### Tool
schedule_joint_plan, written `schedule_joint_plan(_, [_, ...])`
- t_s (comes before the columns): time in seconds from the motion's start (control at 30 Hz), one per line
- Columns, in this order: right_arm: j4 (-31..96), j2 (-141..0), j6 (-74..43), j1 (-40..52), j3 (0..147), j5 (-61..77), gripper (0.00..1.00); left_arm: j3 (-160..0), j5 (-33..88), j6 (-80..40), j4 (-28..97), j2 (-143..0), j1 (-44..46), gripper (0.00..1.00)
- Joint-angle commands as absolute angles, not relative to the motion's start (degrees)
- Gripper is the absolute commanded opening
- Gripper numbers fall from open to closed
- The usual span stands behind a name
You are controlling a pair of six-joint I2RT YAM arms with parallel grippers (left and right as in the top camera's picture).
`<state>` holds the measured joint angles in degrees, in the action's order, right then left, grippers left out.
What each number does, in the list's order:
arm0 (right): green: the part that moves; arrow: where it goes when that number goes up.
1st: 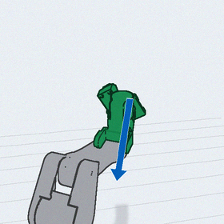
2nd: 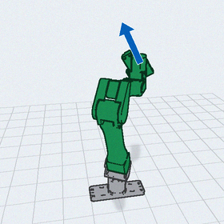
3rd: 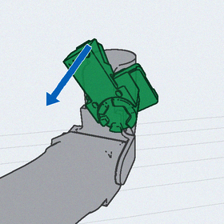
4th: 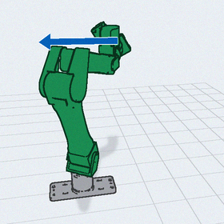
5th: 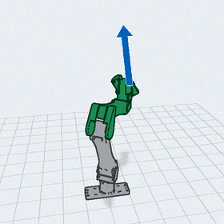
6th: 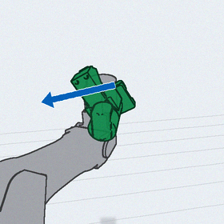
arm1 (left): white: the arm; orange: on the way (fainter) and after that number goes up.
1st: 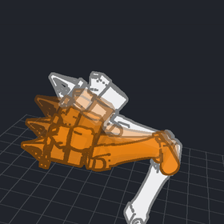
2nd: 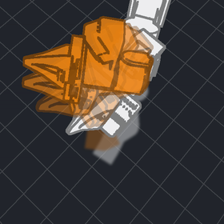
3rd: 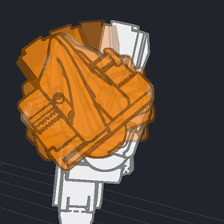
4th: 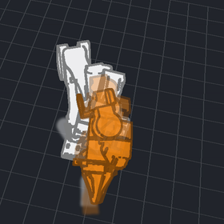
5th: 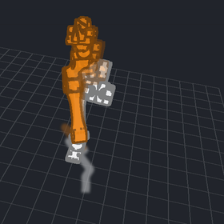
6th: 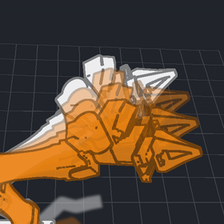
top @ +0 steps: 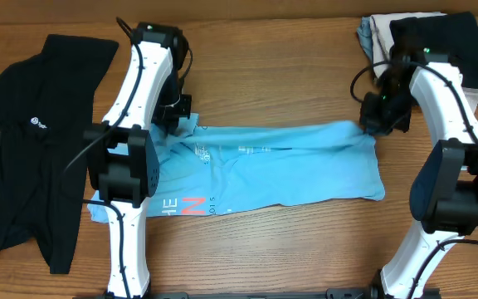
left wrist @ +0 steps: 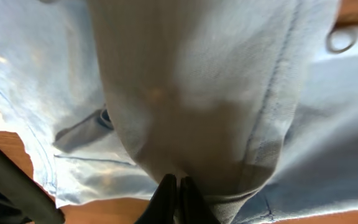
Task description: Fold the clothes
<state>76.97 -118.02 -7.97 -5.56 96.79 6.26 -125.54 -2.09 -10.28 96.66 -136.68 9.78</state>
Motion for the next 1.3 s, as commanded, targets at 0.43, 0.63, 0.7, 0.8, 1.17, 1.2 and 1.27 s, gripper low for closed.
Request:
schedule_joint_plan(0.43, [76.4, -116.5, -9.2, -8.3, 92.6, 4.6, 0.44, -124.4, -1.4, -3.8, 96.9, -134.8, 10.3, 0.38])
schedule_joint_plan(0.63, [74.0, -116.5, -9.2, -8.3, 92.6, 5.7, 0.57, -131.1, -1.4, -1.8, 96.1, -134.8, 10.3, 0.5])
schedule_joint_plan(0.7, [72.7, -116.5, -9.2, -8.3, 92.6, 5.7, 0.61, -132.6, -1.3, 0.5, 93.4, -134.8, 10.5, 0.61])
schedule_joint_plan(0.8, [71.1, -116.5, -9.2, -8.3, 92.6, 5.7, 0.63, -132.6, 1.8, 6.0, 88.6, -134.9, 11.2, 0.69])
schedule_joint_plan(1.17, [70.0, -116.5, -9.0, -8.3, 92.6, 5.7, 0.65, -132.3, -1.5, 11.6, 83.1, -140.4, 15.5, 0.71])
schedule_joint_plan(1.2, [70.0, -116.5, -9.0, -8.3, 92.6, 5.7, 0.65, -132.3, -2.7, 11.6, 83.0, -141.0, 15.7, 0.71])
schedule_joint_plan(1.27, [70.0, -116.5, -9.0, -8.3, 92.6, 5.7, 0.65, -132.3, -5.5, 10.6, 83.0, -142.3, 16.3, 0.69])
